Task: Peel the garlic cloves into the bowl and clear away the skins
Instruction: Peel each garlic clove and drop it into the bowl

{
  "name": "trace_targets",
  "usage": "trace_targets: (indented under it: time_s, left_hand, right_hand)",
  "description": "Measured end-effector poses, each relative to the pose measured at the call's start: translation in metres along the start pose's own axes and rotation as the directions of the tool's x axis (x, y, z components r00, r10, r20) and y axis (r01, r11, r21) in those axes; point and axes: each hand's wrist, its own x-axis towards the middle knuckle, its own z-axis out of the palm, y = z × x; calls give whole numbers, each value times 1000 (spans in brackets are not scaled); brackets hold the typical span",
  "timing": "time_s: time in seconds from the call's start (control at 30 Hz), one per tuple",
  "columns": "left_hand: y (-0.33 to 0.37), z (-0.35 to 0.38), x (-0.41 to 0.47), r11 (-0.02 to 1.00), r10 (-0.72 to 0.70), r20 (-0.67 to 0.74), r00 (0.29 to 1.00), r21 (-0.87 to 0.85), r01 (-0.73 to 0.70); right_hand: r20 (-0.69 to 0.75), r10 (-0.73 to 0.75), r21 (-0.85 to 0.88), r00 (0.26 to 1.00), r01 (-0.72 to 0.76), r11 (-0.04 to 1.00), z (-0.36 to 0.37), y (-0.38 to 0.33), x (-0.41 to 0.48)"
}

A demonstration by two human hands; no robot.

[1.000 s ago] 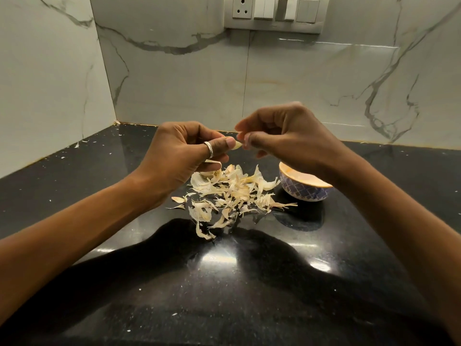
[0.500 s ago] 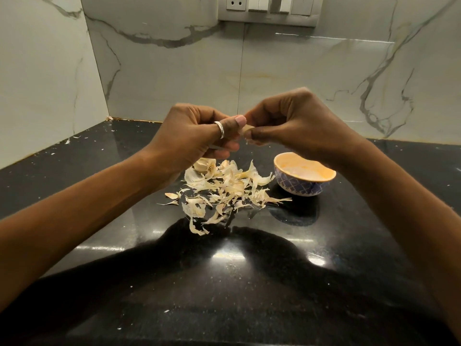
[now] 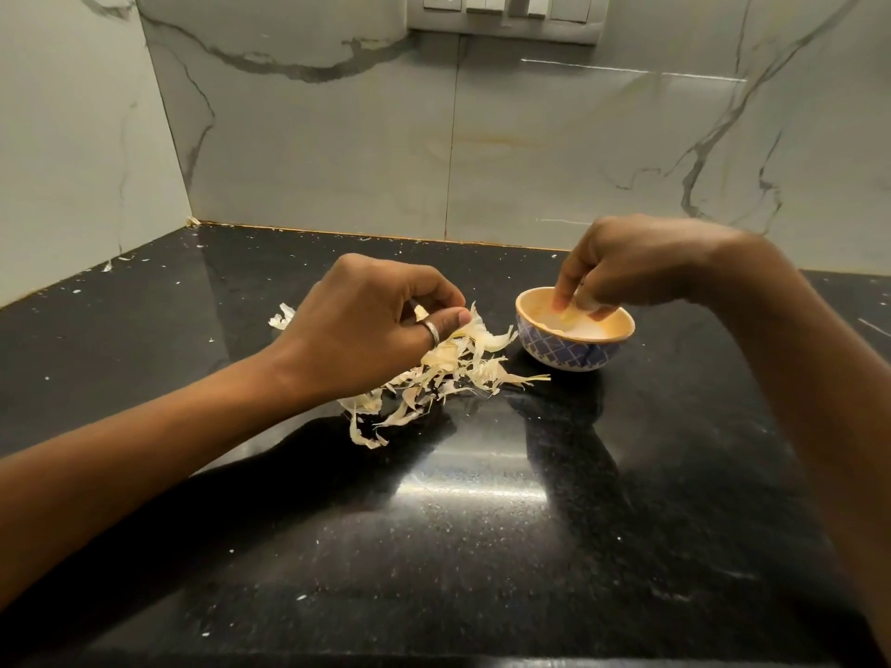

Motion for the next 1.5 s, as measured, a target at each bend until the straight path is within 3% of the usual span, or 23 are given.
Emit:
trace_targets:
  time_s: [0.13,0.2,0.3,0.37,0.43,0.57,0.83,1.1,1.33,1.5]
  left_hand:
    - [-4,-1,-1,998,-7,11,1000,67,6]
    - [-3,-1,-1,992,-4,-4,1000,126,4]
    - [-6,-3,-2,971,-1,-32,999,240,9]
    - [-8,-7,-2,958,-10,-33,999,287,19]
    - [-10,-12,-1,945,-28,-29,999,326,36]
    - [-13,-18,1,912,-93,-69,993,394,112]
    - [-16,-17,1,865,-237,-46,970,444,233]
    - [-11,-19,0,848,-297,10,955,462,259]
    - [-10,-20,0,863,-279,26,960,445,239]
    - [-10,-20,-1,879,-263,35,964,420,225]
  right_hand:
    - [-28,-23,-50,999,22,999,2,-3,-2]
    - [-175,-100,-83,980,86,993,4,-5,0]
    - [-414,-308,-86,856,300,950,11,-13,5]
    - [-457,-414,-66,787,434,899,18,-23,4]
    - [-437,-472,-44,766,506,861,27,-33,2]
    - [-266,-506,-9,821,523,852,45,-47,1]
    - [-1,-427,-55,904,426,903,60,-56,-5]
    - [12,-464,51,886,463,885,62,-59,-5]
    - [-187,-424,242,886,460,854,57,-56,-2]
    - [-132,-439,201,889,457,866,61,-58,-2]
